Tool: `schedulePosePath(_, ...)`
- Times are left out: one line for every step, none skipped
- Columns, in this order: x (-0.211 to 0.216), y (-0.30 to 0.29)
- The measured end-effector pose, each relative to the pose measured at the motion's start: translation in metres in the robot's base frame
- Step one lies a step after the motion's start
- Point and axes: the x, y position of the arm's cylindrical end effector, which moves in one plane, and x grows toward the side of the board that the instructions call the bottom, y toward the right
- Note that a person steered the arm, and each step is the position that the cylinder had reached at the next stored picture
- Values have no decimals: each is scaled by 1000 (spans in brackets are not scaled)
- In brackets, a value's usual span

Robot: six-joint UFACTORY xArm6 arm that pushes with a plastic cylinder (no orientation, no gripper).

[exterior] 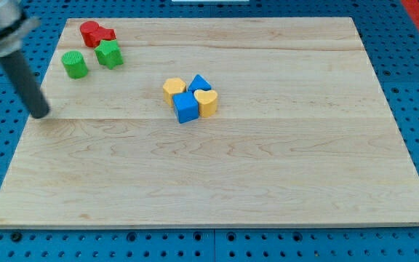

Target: Push the green circle closer to the blue triangle and yellow hexagon

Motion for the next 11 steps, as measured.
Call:
schedulePosePath(-20,-3)
schedulePosePath(-65,-2)
schedulePosePath(-103,-2)
schedulePosePath(-108,19)
schedulePosePath(-106,61)
schedulePosePath(-106,101)
schedulePosePath(-103,134)
schedulePosePath(-103,162)
schedulePosePath(-103,182)
schedulePosePath(-103,200)
schedulePosePath(-101,219)
